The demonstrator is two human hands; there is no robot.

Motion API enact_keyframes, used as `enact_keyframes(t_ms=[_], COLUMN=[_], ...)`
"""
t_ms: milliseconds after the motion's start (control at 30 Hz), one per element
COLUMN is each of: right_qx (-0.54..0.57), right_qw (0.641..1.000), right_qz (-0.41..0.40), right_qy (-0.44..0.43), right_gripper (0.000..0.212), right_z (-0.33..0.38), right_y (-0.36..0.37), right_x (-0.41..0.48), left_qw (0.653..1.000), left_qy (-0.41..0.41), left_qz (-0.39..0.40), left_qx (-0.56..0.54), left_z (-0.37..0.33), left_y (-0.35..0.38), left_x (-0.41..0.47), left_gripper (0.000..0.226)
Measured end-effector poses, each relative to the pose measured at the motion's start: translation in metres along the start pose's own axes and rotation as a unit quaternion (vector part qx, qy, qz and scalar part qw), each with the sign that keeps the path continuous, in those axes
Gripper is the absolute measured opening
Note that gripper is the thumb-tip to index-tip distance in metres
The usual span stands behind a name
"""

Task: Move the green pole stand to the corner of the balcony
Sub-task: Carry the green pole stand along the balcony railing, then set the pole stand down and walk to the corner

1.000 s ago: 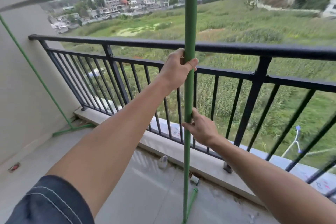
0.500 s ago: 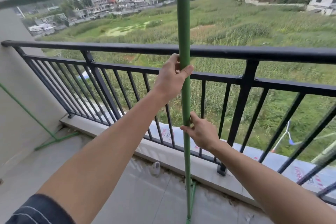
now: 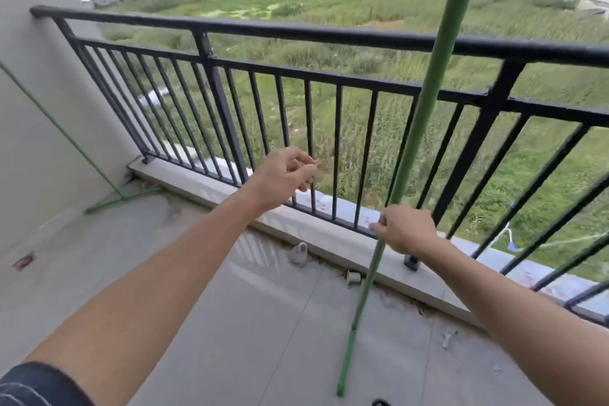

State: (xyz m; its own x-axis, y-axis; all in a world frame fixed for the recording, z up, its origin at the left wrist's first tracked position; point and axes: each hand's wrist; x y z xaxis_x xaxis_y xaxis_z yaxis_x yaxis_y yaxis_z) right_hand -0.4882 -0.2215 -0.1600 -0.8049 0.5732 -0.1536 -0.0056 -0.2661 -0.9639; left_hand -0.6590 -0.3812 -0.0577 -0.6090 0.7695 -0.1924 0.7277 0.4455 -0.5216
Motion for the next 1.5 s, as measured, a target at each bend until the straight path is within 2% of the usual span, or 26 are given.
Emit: enact_keyframes(t_ms=[133, 300, 367, 467, 633, 733, 967, 1167, 1300, 1400, 1500], right_qx=[0.155, 0.374, 0.403, 0.421, 0.428, 0.421, 0.424, 0.418, 0.410, 0.413, 0.425], right_qw=[0.985, 0.919, 0.904, 0.889, 0.874, 0.870, 0.860, 0.845, 0.846, 0.851, 0.856], right_qz=[0.053, 0.118, 0.139, 0.173, 0.219, 0.238, 0.255, 0.282, 0.281, 0.270, 0.253], right_qy=[-0.050, -0.032, -0.038, -0.056, -0.075, -0.092, -0.128, -0.180, -0.192, -0.179, -0.150], right_gripper=[0.026, 0.011, 0.009, 0.012, 0.012, 0.012, 0.012, 0.011, 0.011, 0.010, 0.011], right_z=[0.062, 0.144, 0.178, 0.226, 0.302, 0.352, 0.485, 0.620, 0.697, 0.749, 0.798], right_y=[0.062, 0.114, 0.126, 0.140, 0.165, 0.182, 0.199, 0.190, 0.198, 0.213, 0.229], right_x=[-0.031, -0.051, -0.055, -0.054, -0.028, 0.007, 0.132, 0.223, 0.279, 0.321, 0.359], left_qw=[0.992, 0.945, 0.912, 0.843, 0.738, 0.692, 0.621, 0.596, 0.576, 0.576, 0.590], left_qy=[-0.108, -0.252, -0.307, -0.375, -0.427, -0.454, -0.469, -0.459, -0.458, -0.466, -0.461], left_qz=[-0.027, -0.114, -0.168, -0.263, -0.373, -0.392, -0.420, -0.476, -0.479, -0.470, -0.458], left_qx=[-0.061, -0.176, -0.212, -0.283, -0.366, -0.402, -0.468, -0.456, -0.479, -0.479, -0.479], left_z=[0.117, 0.245, 0.294, 0.356, 0.412, 0.437, 0.480, 0.519, 0.563, 0.606, 0.650], left_y=[-0.046, -0.099, -0.117, -0.135, -0.153, -0.172, -0.265, -0.374, -0.435, -0.486, -0.554], left_x=[-0.081, -0.201, -0.251, -0.320, -0.387, -0.387, -0.338, -0.298, -0.270, -0.245, -0.213], left_gripper=[0.005, 0.009, 0.014, 0.017, 0.011, 0.009, 0.009, 0.014, 0.014, 0.010, 0.011])
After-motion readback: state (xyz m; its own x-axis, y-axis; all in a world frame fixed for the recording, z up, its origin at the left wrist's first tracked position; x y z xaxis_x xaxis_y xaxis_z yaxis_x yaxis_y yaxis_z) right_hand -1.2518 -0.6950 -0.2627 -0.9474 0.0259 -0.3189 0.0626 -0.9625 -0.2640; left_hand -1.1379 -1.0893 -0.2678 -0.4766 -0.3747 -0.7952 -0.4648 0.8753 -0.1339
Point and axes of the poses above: each hand's wrist, its own x-axis towards the middle knuckle, its own y-axis out of the palm, z = x × y, and after that the axes turned 11 degrees about -y, right-handed
